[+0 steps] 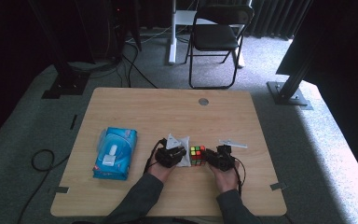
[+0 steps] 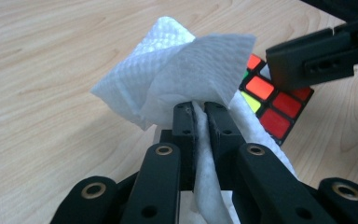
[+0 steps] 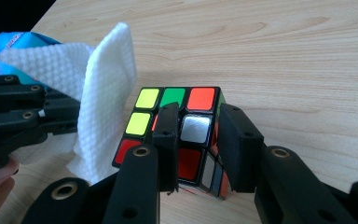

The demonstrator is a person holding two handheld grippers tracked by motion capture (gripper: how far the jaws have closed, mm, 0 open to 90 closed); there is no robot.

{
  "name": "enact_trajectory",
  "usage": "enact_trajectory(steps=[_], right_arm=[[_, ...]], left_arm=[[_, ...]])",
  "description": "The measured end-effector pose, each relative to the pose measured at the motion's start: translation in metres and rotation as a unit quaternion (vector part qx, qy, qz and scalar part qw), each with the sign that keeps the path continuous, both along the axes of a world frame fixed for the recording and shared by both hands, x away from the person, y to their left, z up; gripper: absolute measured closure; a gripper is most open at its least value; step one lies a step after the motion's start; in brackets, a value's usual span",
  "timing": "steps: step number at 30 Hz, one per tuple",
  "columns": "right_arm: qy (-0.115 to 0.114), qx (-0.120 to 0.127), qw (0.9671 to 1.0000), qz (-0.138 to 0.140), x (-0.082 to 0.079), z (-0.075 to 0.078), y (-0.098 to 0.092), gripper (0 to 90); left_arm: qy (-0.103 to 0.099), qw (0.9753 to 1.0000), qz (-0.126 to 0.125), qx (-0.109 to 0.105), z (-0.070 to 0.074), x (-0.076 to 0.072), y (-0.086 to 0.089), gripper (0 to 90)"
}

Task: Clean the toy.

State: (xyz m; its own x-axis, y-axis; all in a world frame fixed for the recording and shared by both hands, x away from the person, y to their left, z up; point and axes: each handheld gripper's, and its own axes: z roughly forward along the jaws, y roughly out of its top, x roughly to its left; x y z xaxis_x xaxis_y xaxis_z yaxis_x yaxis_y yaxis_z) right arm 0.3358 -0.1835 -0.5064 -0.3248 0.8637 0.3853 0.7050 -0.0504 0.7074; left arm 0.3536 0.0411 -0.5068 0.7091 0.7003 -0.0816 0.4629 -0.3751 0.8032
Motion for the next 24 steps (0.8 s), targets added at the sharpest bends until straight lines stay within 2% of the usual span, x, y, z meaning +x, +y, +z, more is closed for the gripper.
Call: enact_trajectory(steps=[7, 13, 24], right_arm=[[0.000, 0.000, 1.0000, 0.000, 0.000, 0.000, 0.000, 69.4], [0.000, 0.001, 1.0000, 0.000, 0.000, 0.000, 0.000, 69.4], [-0.003, -0.008, 1.0000, 0.004, 0.000, 0.001, 0.001, 69.3]], left_arm=[[-0.001, 1.0000, -0.001, 0.005, 0.000, 0.007, -0.006, 84.1], [0.004, 0.9998, -0.002, 0.019, -0.003, 0.012, -0.012, 84.2], [0.005, 0.9997, 0.003, 0.024, -0.006, 0.015, -0.014, 84.9]])
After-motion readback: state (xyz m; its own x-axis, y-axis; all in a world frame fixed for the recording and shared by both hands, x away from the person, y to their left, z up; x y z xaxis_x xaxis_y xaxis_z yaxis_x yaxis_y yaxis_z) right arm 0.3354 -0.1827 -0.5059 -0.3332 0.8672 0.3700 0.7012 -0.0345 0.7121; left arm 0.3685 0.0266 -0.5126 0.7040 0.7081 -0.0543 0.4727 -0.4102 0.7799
